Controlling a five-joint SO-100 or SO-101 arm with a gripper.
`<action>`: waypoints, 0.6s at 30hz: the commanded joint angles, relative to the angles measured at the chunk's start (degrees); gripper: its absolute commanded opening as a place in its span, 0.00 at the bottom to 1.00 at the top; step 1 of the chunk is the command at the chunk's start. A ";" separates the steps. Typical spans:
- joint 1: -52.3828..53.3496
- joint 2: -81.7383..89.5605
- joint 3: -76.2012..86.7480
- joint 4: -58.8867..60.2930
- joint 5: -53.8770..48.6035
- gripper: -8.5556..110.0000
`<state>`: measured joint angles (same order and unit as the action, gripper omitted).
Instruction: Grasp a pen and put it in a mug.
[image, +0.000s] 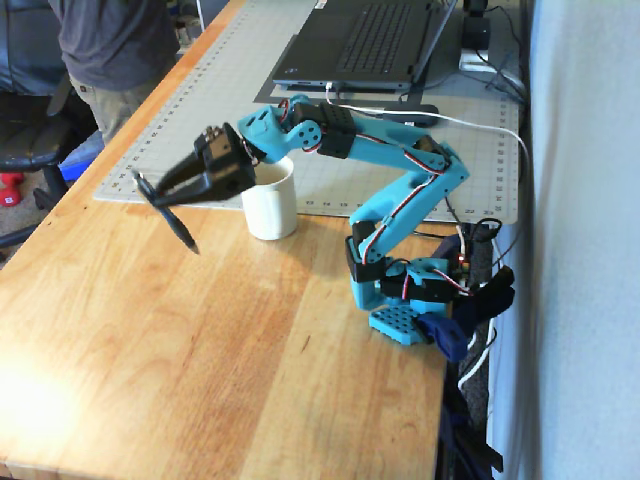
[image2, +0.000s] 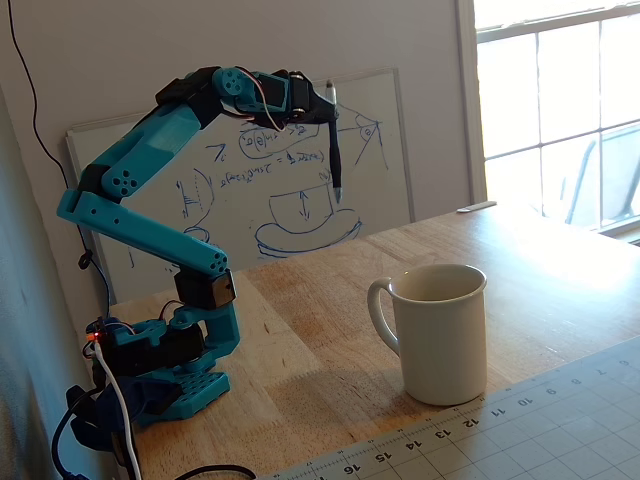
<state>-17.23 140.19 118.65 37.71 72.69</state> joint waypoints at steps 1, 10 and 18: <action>5.45 1.14 -5.45 -12.92 5.62 0.09; 23.20 -1.49 -2.20 -27.77 6.94 0.09; 37.71 -2.02 -2.02 -30.94 6.94 0.09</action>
<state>15.12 137.90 118.65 9.05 79.10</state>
